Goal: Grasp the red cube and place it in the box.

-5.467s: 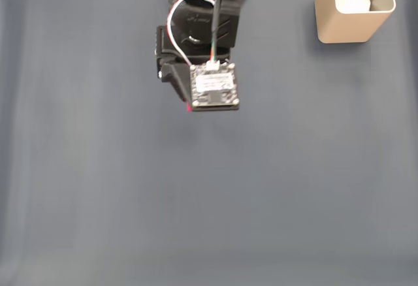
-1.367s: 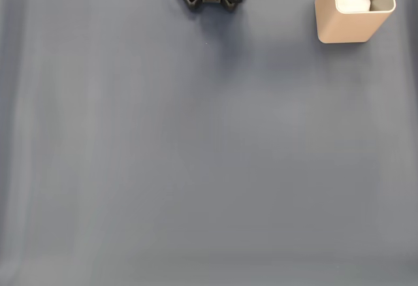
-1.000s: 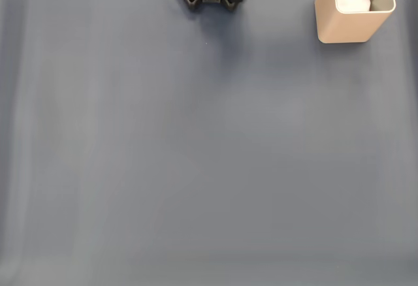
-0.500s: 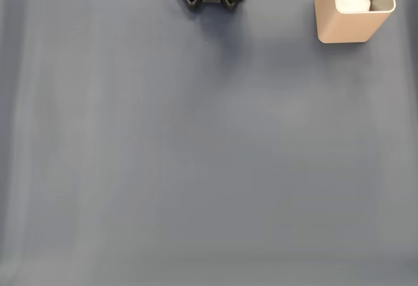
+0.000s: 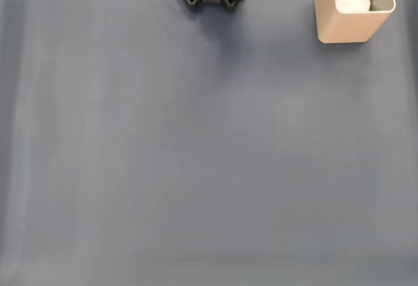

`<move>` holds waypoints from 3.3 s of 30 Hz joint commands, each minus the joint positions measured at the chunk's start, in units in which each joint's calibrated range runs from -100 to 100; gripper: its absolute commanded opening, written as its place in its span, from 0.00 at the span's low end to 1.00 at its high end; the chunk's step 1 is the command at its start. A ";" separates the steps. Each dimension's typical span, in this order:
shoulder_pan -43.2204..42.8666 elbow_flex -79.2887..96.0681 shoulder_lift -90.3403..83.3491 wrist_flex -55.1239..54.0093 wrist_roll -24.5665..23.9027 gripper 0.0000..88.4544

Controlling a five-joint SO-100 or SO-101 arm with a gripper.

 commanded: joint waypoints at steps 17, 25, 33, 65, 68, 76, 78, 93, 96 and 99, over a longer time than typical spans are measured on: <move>2.42 -3.81 -0.76 -2.20 2.25 0.37; 4.91 -1.07 -2.32 -3.43 1.90 0.50; 5.54 0.93 -3.27 -4.91 2.00 0.53; 11.30 0.75 -3.79 -5.57 0.98 0.04; 13.99 -0.98 -3.70 -3.68 0.20 0.00; 23.93 -2.90 -3.27 -2.20 -0.78 0.00; 26.20 -2.90 -3.18 -2.29 -0.98 0.00; 40.33 -4.63 -0.50 -8.36 -3.32 0.00; 42.53 -5.90 0.45 -9.02 -4.10 0.00; 44.88 -6.82 1.32 -9.26 -4.69 0.00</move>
